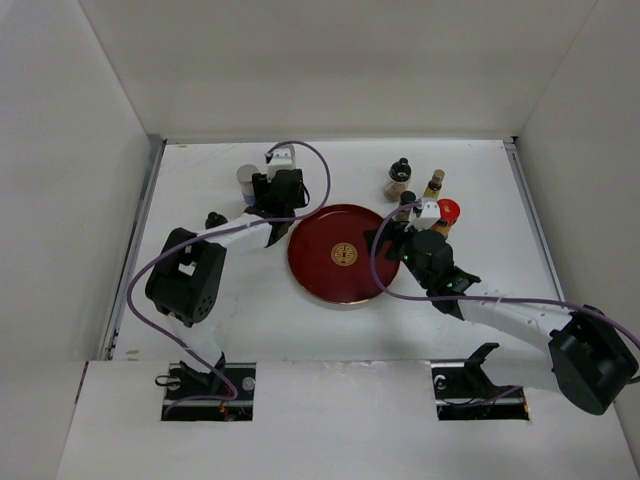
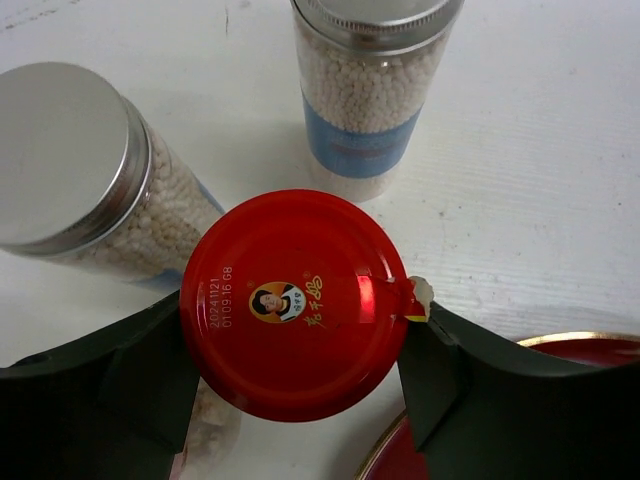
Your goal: Organize the condiment bottles
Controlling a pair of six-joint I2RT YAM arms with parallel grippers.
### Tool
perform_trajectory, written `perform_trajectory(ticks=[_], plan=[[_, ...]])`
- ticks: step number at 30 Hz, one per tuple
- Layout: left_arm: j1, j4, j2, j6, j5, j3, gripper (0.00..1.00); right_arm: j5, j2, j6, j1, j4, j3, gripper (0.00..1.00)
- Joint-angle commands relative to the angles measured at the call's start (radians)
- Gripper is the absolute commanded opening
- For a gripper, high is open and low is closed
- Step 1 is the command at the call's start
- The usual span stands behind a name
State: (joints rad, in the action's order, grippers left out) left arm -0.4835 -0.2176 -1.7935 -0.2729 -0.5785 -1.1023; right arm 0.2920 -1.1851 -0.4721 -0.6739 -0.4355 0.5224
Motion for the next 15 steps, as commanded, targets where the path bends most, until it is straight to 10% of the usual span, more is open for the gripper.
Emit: perform_trajectory(ticks=[1,15], plan=[[-0.039,-0.149,0.172,0.012,-0.017,0.021,0.39,-0.004,0.012,-0.013,0.009,-0.063,0.007,0.85],[-0.223,-0.232,0.326,-0.015,0.063,0.101,0.37,0.015,0.111,-0.033,0.084,-0.068,-0.041,0.73]])
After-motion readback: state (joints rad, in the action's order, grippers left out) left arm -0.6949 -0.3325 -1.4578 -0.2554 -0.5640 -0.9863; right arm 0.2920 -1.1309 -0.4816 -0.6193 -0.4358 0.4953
